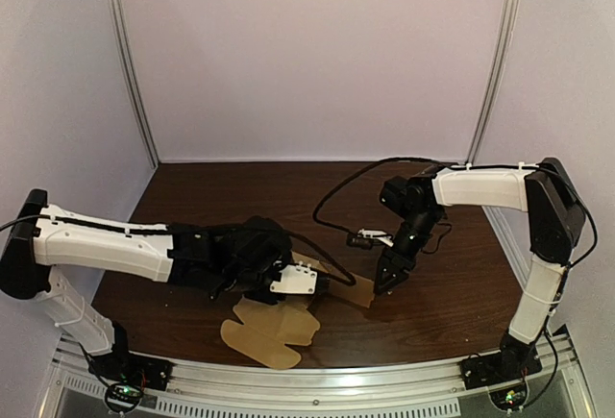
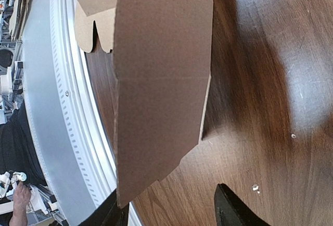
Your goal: Fold the paper box
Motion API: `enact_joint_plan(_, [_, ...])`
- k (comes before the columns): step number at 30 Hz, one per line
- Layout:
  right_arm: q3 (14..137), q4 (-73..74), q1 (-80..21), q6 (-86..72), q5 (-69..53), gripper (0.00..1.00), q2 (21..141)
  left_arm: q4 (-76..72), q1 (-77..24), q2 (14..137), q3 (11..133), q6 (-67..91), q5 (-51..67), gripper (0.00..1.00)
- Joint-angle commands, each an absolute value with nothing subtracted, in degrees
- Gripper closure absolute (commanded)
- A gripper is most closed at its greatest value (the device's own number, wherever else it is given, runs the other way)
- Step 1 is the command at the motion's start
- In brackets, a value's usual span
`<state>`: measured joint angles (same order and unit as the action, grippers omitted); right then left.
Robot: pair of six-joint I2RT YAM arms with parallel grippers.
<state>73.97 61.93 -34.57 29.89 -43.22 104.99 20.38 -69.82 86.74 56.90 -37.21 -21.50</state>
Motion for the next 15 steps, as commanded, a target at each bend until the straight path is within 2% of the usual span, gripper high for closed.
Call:
enact_joint_plan(1, [74.06,62.21,-34.1,30.55,-43.82,0.43,103.51,25.39,-65.54,88.03,67.72,-23.76,-15.6,0.46])
enact_joint_plan(6, [74.4,62.08,-33.14,29.9,-41.83,0.43,101.62,32.15,-58.14,92.42,73.95,-10.82,-10.64,0.41])
enact_joint_plan(11, [74.66,61.89,-30.53,30.33,-36.72,0.37,96.65,32.35,-50.35,93.34,72.57,3.34,2.12,0.38])
enact_joint_plan(13, [73.39,58.96,-29.72,30.74,-32.97,0.03,93.19,31.89,-49.72,93.42,71.74,6.54,4.5,0.38])
enact_joint_plan(15, [69.41,52.05,-29.4,31.31,-28.57,0.0,88.36,31.83,-49.54,93.58,71.0,9.79,4.84,0.37])
